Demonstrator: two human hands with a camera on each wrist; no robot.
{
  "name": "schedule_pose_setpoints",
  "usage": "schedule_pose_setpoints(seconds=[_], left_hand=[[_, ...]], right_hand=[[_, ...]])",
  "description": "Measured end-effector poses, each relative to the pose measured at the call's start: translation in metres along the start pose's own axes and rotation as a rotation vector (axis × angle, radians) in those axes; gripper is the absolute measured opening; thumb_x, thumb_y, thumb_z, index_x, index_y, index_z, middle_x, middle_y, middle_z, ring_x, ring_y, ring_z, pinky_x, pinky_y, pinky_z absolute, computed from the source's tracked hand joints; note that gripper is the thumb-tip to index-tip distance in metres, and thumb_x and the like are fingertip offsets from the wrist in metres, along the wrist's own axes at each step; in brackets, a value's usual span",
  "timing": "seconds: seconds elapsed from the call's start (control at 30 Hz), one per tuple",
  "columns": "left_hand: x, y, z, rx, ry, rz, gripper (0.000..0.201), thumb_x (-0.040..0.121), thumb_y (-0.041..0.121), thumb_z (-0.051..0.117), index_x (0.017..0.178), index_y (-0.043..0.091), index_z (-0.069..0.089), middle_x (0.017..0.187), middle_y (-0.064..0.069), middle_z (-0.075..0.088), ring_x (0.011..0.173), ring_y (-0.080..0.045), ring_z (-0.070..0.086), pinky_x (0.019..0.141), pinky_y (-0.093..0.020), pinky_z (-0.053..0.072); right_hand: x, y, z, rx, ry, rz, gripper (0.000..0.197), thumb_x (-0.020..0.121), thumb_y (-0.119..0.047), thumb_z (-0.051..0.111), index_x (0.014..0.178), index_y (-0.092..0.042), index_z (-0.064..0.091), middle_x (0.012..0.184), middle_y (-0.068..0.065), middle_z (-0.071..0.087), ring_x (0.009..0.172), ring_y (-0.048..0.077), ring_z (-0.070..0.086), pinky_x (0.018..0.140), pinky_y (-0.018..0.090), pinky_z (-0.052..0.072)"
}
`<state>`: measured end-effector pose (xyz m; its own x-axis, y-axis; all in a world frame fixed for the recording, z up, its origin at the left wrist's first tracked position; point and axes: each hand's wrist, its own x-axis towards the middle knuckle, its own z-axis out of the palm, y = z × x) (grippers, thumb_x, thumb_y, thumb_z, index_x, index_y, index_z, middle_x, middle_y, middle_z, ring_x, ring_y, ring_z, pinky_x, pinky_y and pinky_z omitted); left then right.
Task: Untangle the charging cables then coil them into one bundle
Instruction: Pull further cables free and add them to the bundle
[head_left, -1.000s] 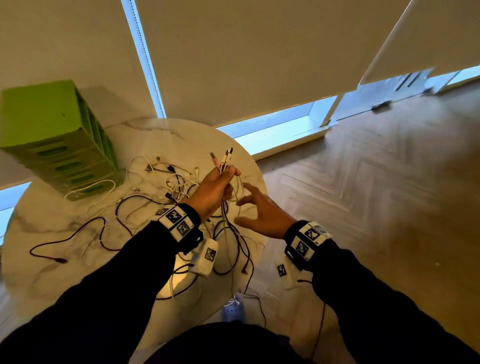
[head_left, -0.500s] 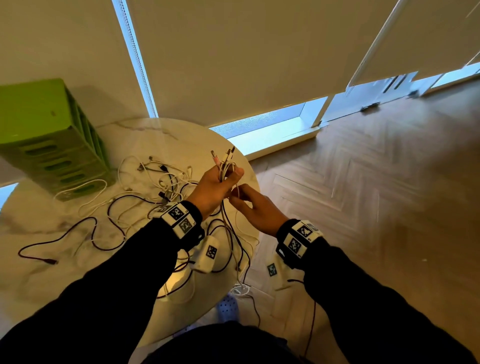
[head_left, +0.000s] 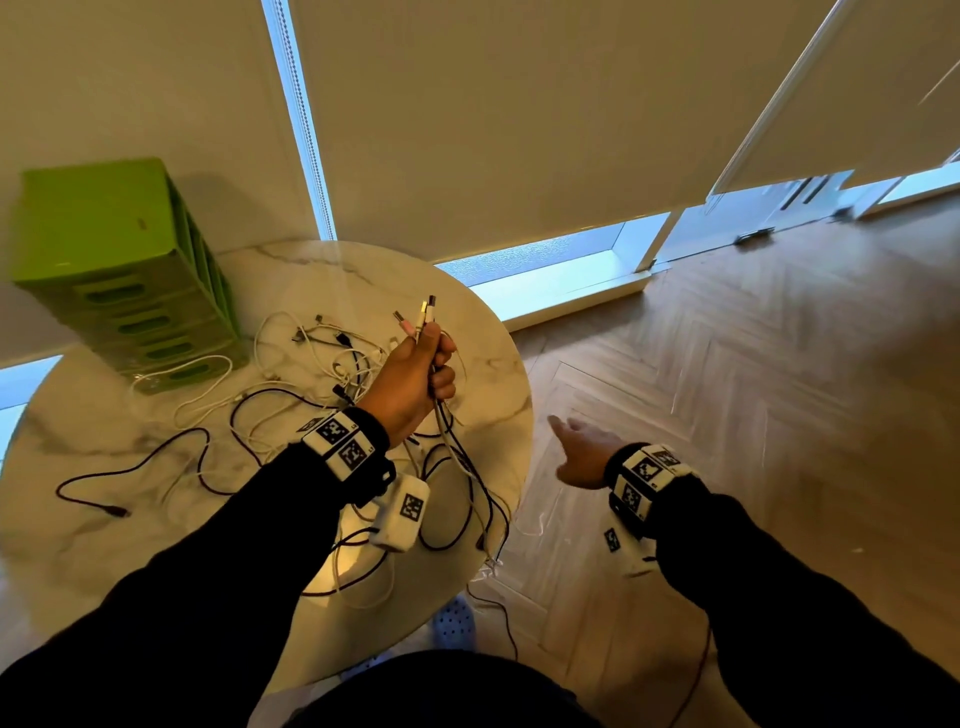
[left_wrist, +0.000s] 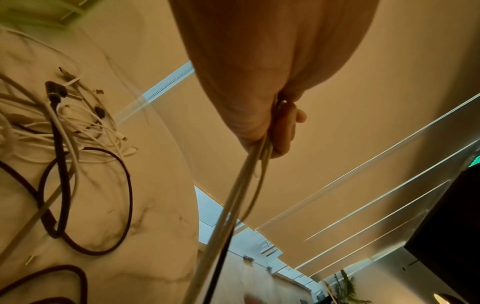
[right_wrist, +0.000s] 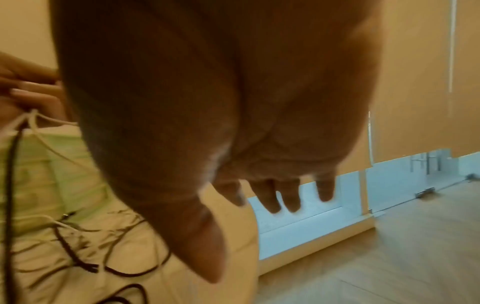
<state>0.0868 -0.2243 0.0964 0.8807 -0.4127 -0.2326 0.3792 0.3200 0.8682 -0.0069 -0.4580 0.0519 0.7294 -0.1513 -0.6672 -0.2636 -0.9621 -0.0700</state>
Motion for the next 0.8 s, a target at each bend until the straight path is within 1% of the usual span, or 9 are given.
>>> schedule_pose_setpoints(seconds=[0.1, 0.23, 0.43, 0.53, 0.6, 0.67, 0.7, 0.73, 0.8], left_hand=[[0.001, -0.001, 0.004, 0.014, -0.004, 0.002, 0.034, 0.108, 0.034, 0.037, 0.087, 0.012, 0.052, 0.07, 0.002, 0.035, 0.053, -0.007, 0.034, 0.051, -0.02, 0.033], [0.005, -0.002, 0.006, 0.074, 0.02, 0.038, 0.033, 0.108, 0.034, 0.039, 0.086, 0.013, 0.051, 0.069, 0.003, 0.036, 0.056, -0.008, 0.038, 0.053, -0.022, 0.036], [0.017, -0.005, -0.005, 0.105, 0.154, 0.119, 0.033, 0.107, 0.039, 0.038, 0.085, 0.017, 0.049, 0.075, 0.004, 0.043, 0.059, -0.009, 0.043, 0.058, -0.028, 0.043], [0.023, -0.01, -0.013, 0.083, 0.239, 0.131, 0.033, 0.108, 0.038, 0.038, 0.087, 0.015, 0.047, 0.075, 0.003, 0.041, 0.057, -0.009, 0.041, 0.055, -0.026, 0.042], [0.025, -0.01, -0.017, 0.051, 0.259, 0.129, 0.032, 0.108, 0.037, 0.037, 0.087, 0.015, 0.046, 0.077, 0.003, 0.04, 0.054, -0.008, 0.038, 0.052, -0.025, 0.039], [0.025, -0.008, -0.02, 0.016, 0.244, 0.115, 0.033, 0.108, 0.037, 0.036, 0.086, 0.015, 0.046, 0.074, 0.003, 0.039, 0.05, -0.007, 0.036, 0.049, -0.022, 0.038], [0.024, -0.006, -0.02, -0.004, 0.221, 0.107, 0.034, 0.108, 0.037, 0.037, 0.086, 0.015, 0.047, 0.072, 0.004, 0.039, 0.05, -0.007, 0.036, 0.049, -0.021, 0.037], [0.023, -0.004, -0.02, -0.023, 0.191, 0.099, 0.034, 0.108, 0.037, 0.037, 0.085, 0.014, 0.049, 0.07, 0.004, 0.039, 0.05, -0.007, 0.036, 0.049, -0.021, 0.038], [0.021, 0.0, -0.016, -0.062, 0.121, 0.072, 0.035, 0.108, 0.036, 0.037, 0.085, 0.014, 0.052, 0.067, 0.005, 0.042, 0.053, -0.008, 0.039, 0.051, -0.021, 0.04]], right_hand=[[-0.011, -0.039, -0.001, 0.171, 0.19, -0.383, 0.087, 0.092, -0.032, 0.06, 0.159, -0.027, 0.006, 0.167, 0.003, 0.01, 0.152, 0.026, 0.016, 0.123, 0.048, 0.013], [-0.019, -0.081, 0.0, 0.433, 0.323, -0.659, 0.051, 0.1, -0.036, 0.055, 0.147, -0.019, 0.041, 0.14, 0.004, 0.055, 0.127, 0.017, 0.051, 0.11, 0.038, 0.04], [-0.018, -0.078, -0.004, 0.527, 0.555, -0.689, 0.03, 0.107, -0.032, 0.04, 0.118, -0.016, 0.063, 0.1, -0.001, 0.062, 0.087, 0.011, 0.059, 0.078, 0.023, 0.049], [-0.019, -0.065, -0.01, 0.651, 0.607, -0.533, 0.035, 0.108, -0.037, 0.034, 0.121, -0.02, 0.061, 0.089, -0.01, 0.059, 0.077, 0.009, 0.062, 0.07, 0.021, 0.05], [-0.013, -0.048, -0.012, 0.635, 0.638, -0.387, 0.038, 0.108, -0.039, 0.031, 0.117, -0.017, 0.061, 0.08, -0.005, 0.061, 0.073, 0.016, 0.064, 0.067, 0.028, 0.051], [0.005, -0.017, -0.006, 0.395, 0.501, -0.231, 0.037, 0.109, -0.033, 0.032, 0.11, -0.01, 0.06, 0.088, 0.008, 0.068, 0.083, 0.026, 0.067, 0.075, 0.038, 0.051], [0.012, -0.003, -0.003, 0.26, 0.315, -0.124, 0.035, 0.108, -0.029, 0.034, 0.115, -0.007, 0.06, 0.105, 0.014, 0.069, 0.099, 0.031, 0.066, 0.087, 0.039, 0.05], [0.017, 0.007, 0.001, 0.166, 0.124, -0.009, 0.036, 0.105, -0.029, 0.039, 0.126, -0.006, 0.057, 0.128, 0.016, 0.063, 0.119, 0.032, 0.059, 0.1, 0.04, 0.045], [0.018, 0.013, 0.003, 0.183, -0.165, 0.125, 0.067, 0.097, -0.042, 0.053, 0.153, -0.012, 0.031, 0.16, 0.012, 0.032, 0.146, 0.029, 0.032, 0.118, 0.044, 0.029]])
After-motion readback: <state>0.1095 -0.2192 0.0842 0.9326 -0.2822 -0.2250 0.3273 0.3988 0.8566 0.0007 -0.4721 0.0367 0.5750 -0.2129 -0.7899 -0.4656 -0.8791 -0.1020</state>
